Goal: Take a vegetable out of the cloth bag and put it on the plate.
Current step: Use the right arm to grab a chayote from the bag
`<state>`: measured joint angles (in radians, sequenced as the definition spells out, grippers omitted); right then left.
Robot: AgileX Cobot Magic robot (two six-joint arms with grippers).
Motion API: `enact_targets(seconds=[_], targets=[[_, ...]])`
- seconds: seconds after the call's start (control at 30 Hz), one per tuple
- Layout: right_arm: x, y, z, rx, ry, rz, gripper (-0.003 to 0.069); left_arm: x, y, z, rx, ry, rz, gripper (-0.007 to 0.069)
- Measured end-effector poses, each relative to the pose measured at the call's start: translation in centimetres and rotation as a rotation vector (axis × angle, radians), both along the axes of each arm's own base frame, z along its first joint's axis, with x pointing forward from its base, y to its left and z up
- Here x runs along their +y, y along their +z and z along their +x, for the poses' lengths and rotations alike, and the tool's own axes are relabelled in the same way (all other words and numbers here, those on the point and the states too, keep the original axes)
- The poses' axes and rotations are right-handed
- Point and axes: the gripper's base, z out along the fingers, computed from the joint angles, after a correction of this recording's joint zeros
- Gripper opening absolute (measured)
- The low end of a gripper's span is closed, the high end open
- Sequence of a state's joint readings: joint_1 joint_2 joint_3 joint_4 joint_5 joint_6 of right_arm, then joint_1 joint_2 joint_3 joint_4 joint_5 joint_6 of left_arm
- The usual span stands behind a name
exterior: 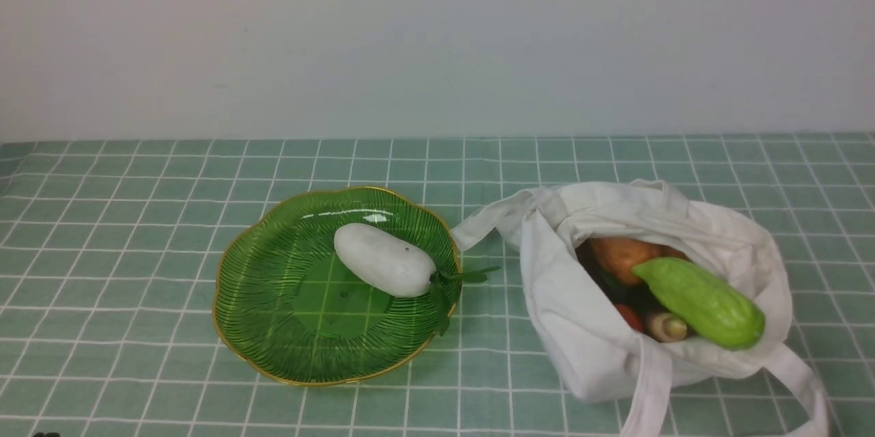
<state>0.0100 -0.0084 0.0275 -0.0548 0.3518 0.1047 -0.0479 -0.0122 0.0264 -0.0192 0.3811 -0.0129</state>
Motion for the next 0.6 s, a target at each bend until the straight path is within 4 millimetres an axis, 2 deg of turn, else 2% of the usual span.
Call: enact_targets(seconds=[0.6], targets=[[0.03,0.0,0.0,0.0,-0.002,0.029,-0.0015,0.0,0.0,0.0,0.0,0.0,0.0,-0.0008]])
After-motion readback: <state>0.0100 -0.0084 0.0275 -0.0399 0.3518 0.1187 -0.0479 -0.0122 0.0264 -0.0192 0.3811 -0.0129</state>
